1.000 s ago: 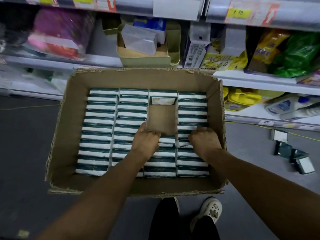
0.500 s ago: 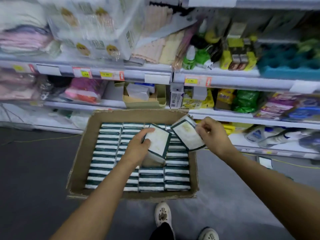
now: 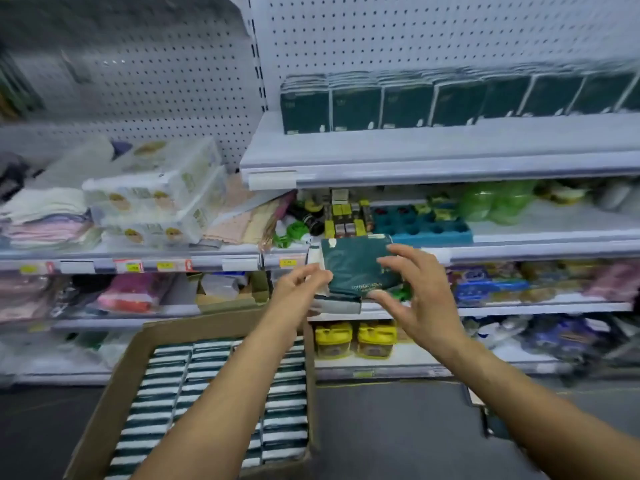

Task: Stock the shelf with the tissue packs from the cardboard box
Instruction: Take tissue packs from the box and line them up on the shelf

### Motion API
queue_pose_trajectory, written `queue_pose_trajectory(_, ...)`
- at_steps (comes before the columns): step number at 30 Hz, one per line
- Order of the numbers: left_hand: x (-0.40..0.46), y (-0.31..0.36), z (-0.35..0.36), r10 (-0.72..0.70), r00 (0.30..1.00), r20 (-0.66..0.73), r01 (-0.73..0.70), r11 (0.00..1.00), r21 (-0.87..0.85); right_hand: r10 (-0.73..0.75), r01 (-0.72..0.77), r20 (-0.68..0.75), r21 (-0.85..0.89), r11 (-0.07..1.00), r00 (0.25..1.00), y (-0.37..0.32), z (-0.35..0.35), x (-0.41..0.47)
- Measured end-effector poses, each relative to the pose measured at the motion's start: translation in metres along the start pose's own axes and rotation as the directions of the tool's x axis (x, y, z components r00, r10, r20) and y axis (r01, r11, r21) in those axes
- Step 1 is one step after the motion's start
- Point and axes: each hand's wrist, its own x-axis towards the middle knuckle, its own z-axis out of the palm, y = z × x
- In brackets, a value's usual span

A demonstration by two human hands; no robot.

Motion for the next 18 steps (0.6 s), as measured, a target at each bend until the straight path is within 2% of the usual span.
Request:
queue_pose_trajectory(1, -0.002, 0.007, 0.011, 0.031, 1.000, 0.005, -0.031, 1.000, 0.004, 0.202, -0.197, -0.027, 0.119, 0.973, 0.979, 0.000, -0.016, 0.001)
queue_pose_trajectory(2, -0.003, 0.014, 0.023, 0.066, 0.998, 0.019, -0.066, 0.998, 0.002, 0.410, -0.394, -0.011, 0.256, 0.883, 0.912, 0.001, -0.032, 0.002)
queue_pose_trajectory(4, -0.006, 0.026, 0.047, 0.133, 0.988, 0.071, -0.135, 0.991, 0.011, 0.700, -0.689, 0.173, 0.443, 0.573, 0.693, 0.012, -0.055, 0.007)
queue_pose_trajectory(5, -0.006, 0.030, 0.059, 0.151, 0.984, 0.094, -0.153, 0.988, 0.018, 0.767, -0.777, 0.280, 0.478, 0.410, 0.577, 0.019, -0.065, 0.008)
queue_pose_trajectory(6, -0.006, 0.034, 0.072, 0.172, 0.979, 0.113, -0.176, 0.984, 0.023, 0.795, -0.820, 0.348, 0.490, 0.298, 0.497, 0.027, -0.073, 0.008)
queue_pose_trajectory(7, -0.008, 0.040, 0.089, 0.202, 0.971, 0.129, -0.207, 0.978, 0.033, 0.799, -0.826, 0.378, 0.509, 0.243, 0.468, 0.035, -0.082, 0.006)
queue_pose_trajectory(9, -0.007, 0.044, 0.111, 0.257, 0.956, 0.139, -0.266, 0.963, 0.052, 0.784, -0.790, 0.373, 0.568, 0.231, 0.497, 0.040, -0.089, 0.007)
queue_pose_trajectory(12, -0.010, 0.049, 0.151, 0.337, 0.922, 0.190, -0.367, 0.918, 0.149, 0.781, -0.661, 0.255, 0.706, 0.252, 0.570, 0.047, -0.106, 0.011)
queue_pose_trajectory(18, 0.007, 0.082, 0.195, 0.461, 0.852, 0.248, -0.517, 0.813, 0.268, 0.830, -0.469, 0.030, 0.836, 0.285, 0.557, 0.082, -0.159, 0.045)
